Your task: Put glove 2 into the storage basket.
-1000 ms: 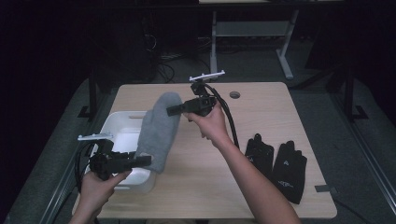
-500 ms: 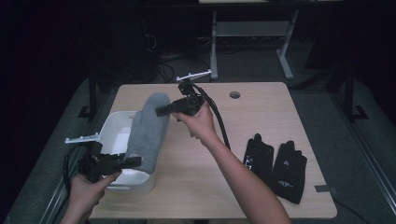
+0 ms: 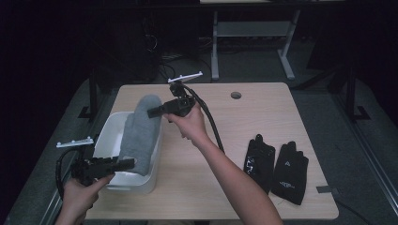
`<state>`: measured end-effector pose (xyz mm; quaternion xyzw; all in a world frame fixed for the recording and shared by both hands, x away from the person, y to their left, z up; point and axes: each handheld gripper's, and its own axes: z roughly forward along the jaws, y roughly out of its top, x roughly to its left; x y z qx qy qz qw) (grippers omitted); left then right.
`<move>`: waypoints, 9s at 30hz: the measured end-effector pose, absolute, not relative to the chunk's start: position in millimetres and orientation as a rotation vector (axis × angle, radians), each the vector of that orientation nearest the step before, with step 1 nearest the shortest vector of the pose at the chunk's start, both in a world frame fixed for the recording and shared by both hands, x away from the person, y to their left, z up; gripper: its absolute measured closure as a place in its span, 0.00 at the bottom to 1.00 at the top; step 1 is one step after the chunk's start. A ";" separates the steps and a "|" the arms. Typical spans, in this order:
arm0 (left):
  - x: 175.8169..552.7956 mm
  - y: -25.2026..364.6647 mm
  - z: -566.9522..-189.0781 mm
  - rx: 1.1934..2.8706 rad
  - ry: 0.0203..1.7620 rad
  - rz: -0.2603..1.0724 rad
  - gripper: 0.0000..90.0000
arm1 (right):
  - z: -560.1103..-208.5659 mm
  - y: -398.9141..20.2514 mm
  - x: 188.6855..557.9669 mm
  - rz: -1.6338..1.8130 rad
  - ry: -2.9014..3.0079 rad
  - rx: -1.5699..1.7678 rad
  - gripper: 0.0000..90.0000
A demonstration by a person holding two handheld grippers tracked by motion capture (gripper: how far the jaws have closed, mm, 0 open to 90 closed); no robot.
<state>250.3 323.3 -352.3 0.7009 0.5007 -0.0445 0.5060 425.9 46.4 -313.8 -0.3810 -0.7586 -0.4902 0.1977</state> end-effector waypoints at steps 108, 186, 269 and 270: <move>250.2 353.2 -369.8 1.751 1.314 0.001 0.35 | -374.2 104.2 443.3 -1.219 -2.293 -1.101 0.63; 283.8 237.3 -340.0 1.856 1.101 -0.056 0.25 | -337.3 -55.5 425.4 -1.428 -2.118 -1.068 0.50; 289.0 80.2 -379.4 2.045 0.852 -0.177 0.24 | -406.3 -298.2 329.9 -1.440 -2.038 -1.550 0.50; 288.9 78.7 -380.1 2.046 0.850 -0.179 0.24 | -407.8 -300.5 328.4 -1.435 -2.039 -1.554 0.50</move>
